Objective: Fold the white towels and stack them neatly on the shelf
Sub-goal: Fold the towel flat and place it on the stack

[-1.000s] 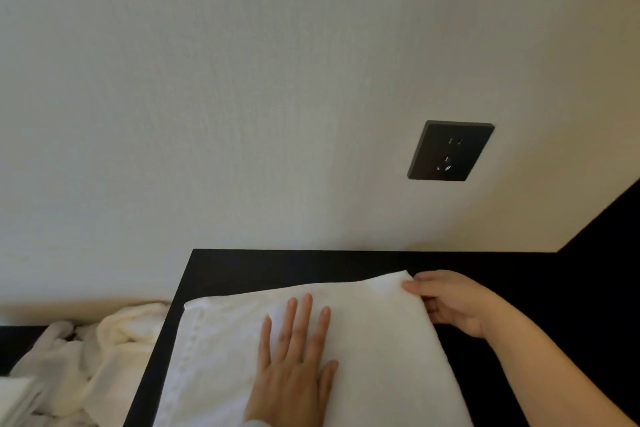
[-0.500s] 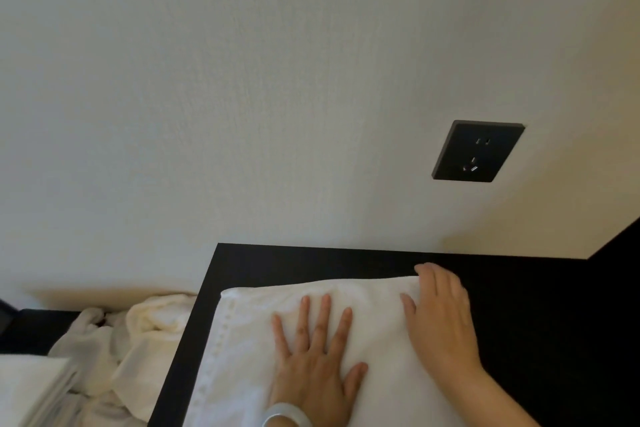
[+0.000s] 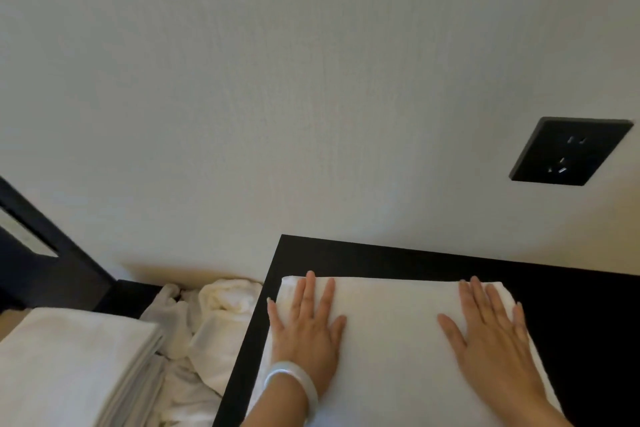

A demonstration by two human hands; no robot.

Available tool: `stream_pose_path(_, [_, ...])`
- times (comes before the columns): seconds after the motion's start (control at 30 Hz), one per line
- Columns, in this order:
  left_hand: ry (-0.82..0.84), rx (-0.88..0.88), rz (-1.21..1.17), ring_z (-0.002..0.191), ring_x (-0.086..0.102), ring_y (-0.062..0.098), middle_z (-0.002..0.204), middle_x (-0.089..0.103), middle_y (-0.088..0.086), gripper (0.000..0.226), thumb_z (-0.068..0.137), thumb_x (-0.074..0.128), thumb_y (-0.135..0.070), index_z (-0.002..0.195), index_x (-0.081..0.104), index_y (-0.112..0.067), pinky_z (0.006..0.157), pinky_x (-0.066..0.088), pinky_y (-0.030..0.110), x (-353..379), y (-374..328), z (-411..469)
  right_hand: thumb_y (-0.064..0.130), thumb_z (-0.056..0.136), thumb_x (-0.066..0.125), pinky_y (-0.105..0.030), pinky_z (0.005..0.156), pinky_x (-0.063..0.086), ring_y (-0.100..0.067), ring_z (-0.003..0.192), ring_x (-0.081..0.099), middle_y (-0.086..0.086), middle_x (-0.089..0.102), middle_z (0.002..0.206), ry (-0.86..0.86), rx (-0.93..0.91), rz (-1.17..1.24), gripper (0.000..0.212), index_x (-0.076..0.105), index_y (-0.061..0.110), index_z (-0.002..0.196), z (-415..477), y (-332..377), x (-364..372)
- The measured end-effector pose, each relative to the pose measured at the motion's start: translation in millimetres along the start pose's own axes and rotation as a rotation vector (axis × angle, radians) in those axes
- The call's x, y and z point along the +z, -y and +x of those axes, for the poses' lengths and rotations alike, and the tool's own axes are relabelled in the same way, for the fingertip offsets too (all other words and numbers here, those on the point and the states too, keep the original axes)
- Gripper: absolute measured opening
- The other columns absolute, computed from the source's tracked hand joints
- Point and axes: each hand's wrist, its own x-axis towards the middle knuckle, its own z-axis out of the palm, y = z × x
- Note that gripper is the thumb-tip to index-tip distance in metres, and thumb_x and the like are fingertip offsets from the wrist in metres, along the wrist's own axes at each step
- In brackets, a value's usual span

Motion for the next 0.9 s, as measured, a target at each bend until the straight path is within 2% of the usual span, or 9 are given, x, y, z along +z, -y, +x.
stream_pose_path(0.1, [-0.059,-0.029,-0.039,0.150,-0.011,0.014,0.162,-0.017,-0.005,0.058,0.098,-0.005,-0.052,0.153,-0.012,-0.035,0.121,0.001,0.047,-9,13,3,0.064,0.077,-0.014,-0.044,0.121,-0.013,-0.012,0.147,-0.021,0.005,-0.019,0.162,0.022,-0.008,0.030,0.081,-0.025,0.025,0.146,0,-1,1])
stream_pose_path(0.23, [-0.165,-0.214,-0.140,0.139,0.028,0.025,0.151,0.026,0.008,0.062,0.102,0.038,-0.043,0.153,0.014,-0.018,0.114,0.024,0.031,-29,21,15,0.065,0.077,-0.014,-0.044,0.121,-0.014,-0.011,0.147,-0.022,0.005,-0.020,0.162,0.020,-0.025,0.061,0.081,-0.024,0.026,0.146,1,-3,3])
stream_pose_path(0.33, [-0.078,-0.265,-0.330,0.112,0.051,0.029,0.121,0.047,0.010,0.046,0.094,0.060,-0.032,0.131,0.040,-0.012,0.095,0.041,0.032,-46,29,28,0.068,0.076,-0.019,-0.044,0.121,-0.013,-0.011,0.147,-0.021,0.006,-0.019,0.162,0.011,-0.015,0.057,0.081,-0.025,0.027,0.145,2,-5,7])
stream_pose_path(0.43, [-0.034,-0.178,-0.417,0.074,0.050,0.021,0.084,0.050,0.001,0.025,0.091,0.064,-0.021,0.097,0.041,-0.013,0.064,0.039,0.028,-58,38,34,0.070,0.074,-0.023,-0.044,0.121,-0.013,-0.011,0.148,-0.018,0.006,-0.016,0.163,-0.010,-0.014,0.057,0.089,-0.019,0.026,0.151,3,-5,8])
stream_pose_path(0.5, [-0.076,-0.148,-0.465,0.068,0.046,0.017,0.082,0.049,0.001,0.020,0.092,0.062,-0.015,0.094,0.042,-0.013,0.058,0.035,0.026,-58,46,37,0.070,0.073,-0.023,-0.045,0.121,-0.012,-0.012,0.149,-0.018,0.006,-0.015,0.163,-0.004,-0.017,0.045,0.092,-0.015,0.025,0.154,3,-6,7])
stream_pose_path(0.63, [-0.238,-0.226,-0.574,0.078,0.050,0.024,0.100,0.046,0.009,0.016,0.091,0.055,-0.002,0.099,0.047,-0.013,0.071,0.038,0.027,-46,53,42,0.072,0.075,-0.026,-0.046,0.120,-0.013,-0.016,0.149,-0.019,0.005,-0.015,0.163,-0.024,-0.015,0.012,0.092,-0.013,0.028,0.155,2,-3,5])
stream_pose_path(0.77, [-0.434,-0.131,-0.273,0.093,0.053,0.038,0.108,0.053,0.017,0.059,0.060,0.060,0.017,0.115,0.060,-0.006,0.082,0.046,0.040,-35,23,33,0.071,0.072,-0.029,-0.047,0.121,-0.013,-0.017,0.148,-0.021,0.004,-0.017,0.163,-0.009,-0.011,0.005,0.092,-0.017,0.029,0.153,4,-6,7])
stream_pose_path(0.83, [-0.458,0.058,-0.142,0.098,0.062,0.037,0.111,0.061,0.015,0.060,0.054,0.074,0.003,0.111,0.066,-0.009,0.085,0.051,0.042,-23,-3,20,0.073,0.071,-0.033,-0.049,0.119,-0.014,-0.020,0.149,-0.017,0.001,-0.009,0.164,-0.026,-0.009,-0.009,0.095,-0.014,0.028,0.152,5,-5,10])
stream_pose_path(0.9, [-0.350,0.211,-0.056,0.114,0.063,0.031,0.123,0.065,0.009,0.043,0.078,0.069,-0.030,0.119,0.067,-0.017,0.099,0.048,0.045,-6,-27,7,0.070,0.087,-0.013,-0.050,0.119,-0.009,-0.025,0.151,0.003,-0.004,0.015,0.163,-0.023,-0.077,-0.022,0.084,0.010,0.025,0.155,1,6,13])
